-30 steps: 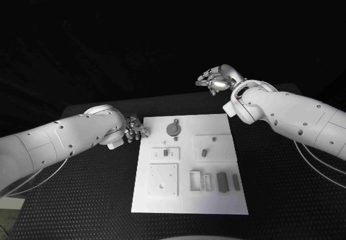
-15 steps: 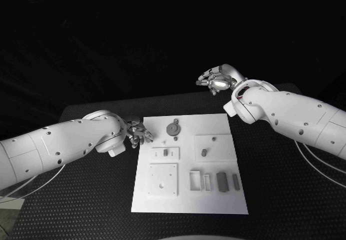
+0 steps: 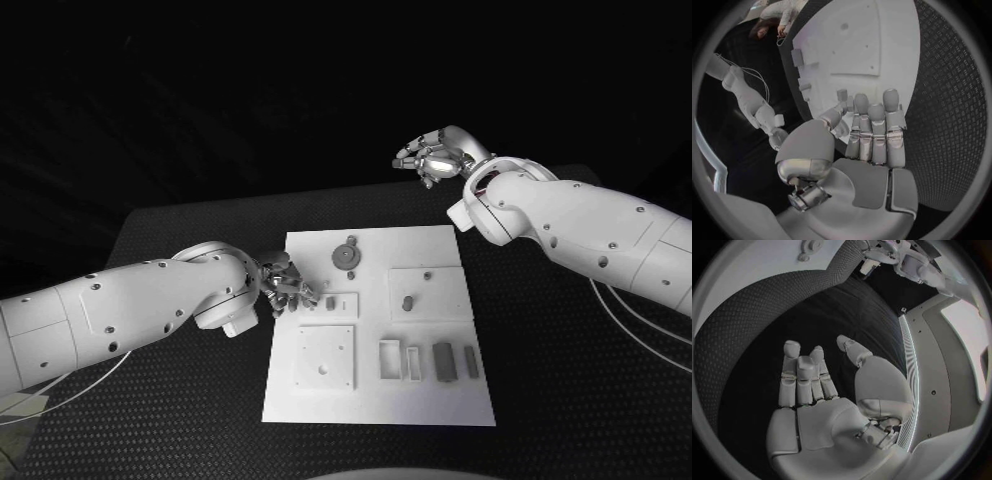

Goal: Assemble the parts on the task board

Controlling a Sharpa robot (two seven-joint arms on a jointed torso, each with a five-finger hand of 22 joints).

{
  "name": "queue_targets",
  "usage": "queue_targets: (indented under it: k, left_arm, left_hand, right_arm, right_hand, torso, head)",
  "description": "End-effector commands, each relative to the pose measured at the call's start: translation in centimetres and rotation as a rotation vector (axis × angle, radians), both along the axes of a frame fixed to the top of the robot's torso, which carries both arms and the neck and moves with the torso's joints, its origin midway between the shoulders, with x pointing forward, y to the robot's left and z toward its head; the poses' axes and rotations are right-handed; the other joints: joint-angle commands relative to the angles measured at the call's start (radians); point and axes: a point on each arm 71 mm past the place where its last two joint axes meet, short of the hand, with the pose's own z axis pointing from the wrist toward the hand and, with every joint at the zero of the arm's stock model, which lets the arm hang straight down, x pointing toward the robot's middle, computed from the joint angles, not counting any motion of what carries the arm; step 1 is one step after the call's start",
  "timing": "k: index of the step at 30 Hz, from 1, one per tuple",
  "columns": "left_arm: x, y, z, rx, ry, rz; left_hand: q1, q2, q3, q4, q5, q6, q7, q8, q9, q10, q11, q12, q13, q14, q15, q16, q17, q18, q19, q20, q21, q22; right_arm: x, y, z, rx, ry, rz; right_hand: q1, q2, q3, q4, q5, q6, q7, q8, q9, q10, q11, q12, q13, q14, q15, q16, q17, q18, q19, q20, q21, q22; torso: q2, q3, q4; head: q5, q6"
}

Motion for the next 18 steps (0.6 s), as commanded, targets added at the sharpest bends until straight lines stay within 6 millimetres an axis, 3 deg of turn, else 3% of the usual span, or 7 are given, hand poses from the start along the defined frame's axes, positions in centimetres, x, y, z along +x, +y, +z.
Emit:
queue_targets:
  k: [1, 18]
  left_arm:
    - [-0.10, -0.26, 0.08, 0.015, -0.017, -0.006]
    - [-0.07, -0.24, -0.36, 0.077, -0.073, 0.008]
  left_hand:
    - [0.012, 0.005, 0.017, -0.010, 0.004, 0.007, -0.003, 0.025, 0.002, 0.027, -0.022, 0.006, 0.002, 0.017, -0.023, 0.004, 0.001, 0.015, 0.009, -0.010, 0.004, 0.001]
    - [0.008, 0.005, 0.018, -0.009, 0.004, 0.012, -0.007, 0.031, 0.002, 0.035, -0.026, 0.016, 0.010, 0.024, -0.030, 0.019, 0.004, 0.014, 0.017, -0.016, 0.013, 0.014]
  right_arm:
    - [-0.04, 0.11, 0.00, 0.000, 0.002, 0.013]
    - [-0.05, 0.15, -0.02, 0.000, 0.004, 0.016]
  right_hand:
    - [-0.011, 0.000, 0.000, 0.006, 0.003, -0.001, 0.005, -0.006, -0.002, -0.007, 0.001, 0.005, -0.002, -0.008, 0.000, -0.004, 0.002, 0.012, 0.001, -0.004, -0.003, 0.019]
    - [-0.012, 0.000, 0.000, 0.007, 0.003, -0.001, 0.005, -0.006, -0.002, -0.008, 0.001, 0.005, -0.002, -0.008, 0.000, -0.004, 0.002, 0.012, 0.000, -0.004, -0.003, 0.019]
  torso:
    - [0.000, 0.0006, -0.0004]
    - [0.000, 0.0016, -0.0016]
  head:
    - [0.002, -0.003]
    - [0.004, -0.008]
